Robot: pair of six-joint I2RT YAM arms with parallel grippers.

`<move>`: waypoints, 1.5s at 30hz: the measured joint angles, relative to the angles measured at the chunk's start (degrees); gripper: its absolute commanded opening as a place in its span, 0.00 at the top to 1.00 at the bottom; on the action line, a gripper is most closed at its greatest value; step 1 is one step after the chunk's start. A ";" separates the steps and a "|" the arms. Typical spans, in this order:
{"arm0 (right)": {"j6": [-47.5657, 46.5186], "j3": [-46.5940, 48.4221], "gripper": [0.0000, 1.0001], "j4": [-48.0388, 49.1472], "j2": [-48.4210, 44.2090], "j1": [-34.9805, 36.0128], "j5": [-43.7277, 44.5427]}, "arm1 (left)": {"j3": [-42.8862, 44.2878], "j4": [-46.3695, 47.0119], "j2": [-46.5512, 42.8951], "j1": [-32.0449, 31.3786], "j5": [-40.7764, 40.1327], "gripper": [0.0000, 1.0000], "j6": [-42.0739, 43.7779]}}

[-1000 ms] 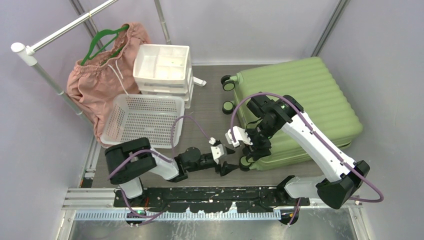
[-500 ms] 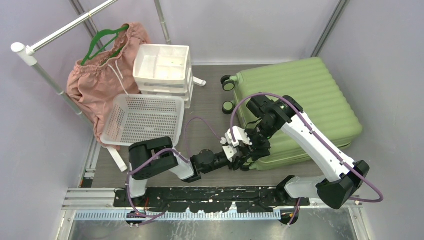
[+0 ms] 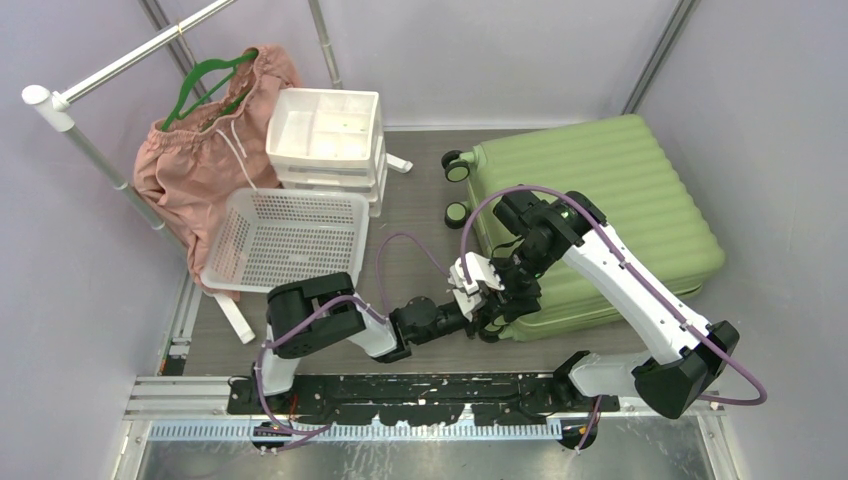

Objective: Open, take out, and arrange the luggage
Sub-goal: Unzip the luggage at the center of the board.

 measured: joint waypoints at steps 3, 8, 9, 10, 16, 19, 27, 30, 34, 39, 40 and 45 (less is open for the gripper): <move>0.04 0.00 0.83 0.02 0.00 0.00 0.00 | 0.13 0.04 0.44 -0.02 1.07 1.00 -0.94; 0.37 -0.28 0.83 0.44 -0.22 0.00 0.00 | 0.13 0.04 0.50 -0.24 2.93 1.00 -1.44; 0.44 -0.42 0.83 0.63 -0.42 0.00 0.00 | 0.13 0.04 0.50 -0.24 3.23 1.00 -1.51; 0.50 -0.57 0.83 0.83 -0.63 0.00 0.00 | 0.13 0.04 0.50 -0.20 3.45 1.00 -1.64; 1.44 -1.55 0.84 2.29 -2.08 0.00 0.20 | 0.13 0.04 0.50 0.55 4.17 1.00 -3.82; 1.95 -2.36 0.84 3.34 -3.08 0.00 0.28 | 0.07 0.07 0.50 1.33 4.17 1.00 -6.23; 3.04 -3.96 0.84 5.46 -5.22 0.00 0.52 | -1.22 1.49 0.26 3.91 3.89 1.00 -11.69; 3.08 -4.26 0.84 5.81 -5.51 0.00 0.55 | -1.51 1.77 0.17 5.68 4.15 1.00 -12.90; 3.15 -5.07 0.84 6.54 -5.88 0.02 0.50 | -1.60 1.86 0.17 8.83 5.46 1.00 -14.21; 3.23 -6.16 0.84 7.82 -7.23 0.00 0.52 | -1.33 1.73 0.17 13.66 8.09 1.00 -16.22; 3.26 -6.29 0.84 7.98 -7.37 0.00 0.52 | -1.11 1.53 0.17 14.43 8.48 1.00 -16.46; 3.52 -6.43 0.84 8.24 -7.48 0.00 0.52 | 1.70 -2.54 0.17 17.73 9.79 1.00 -17.46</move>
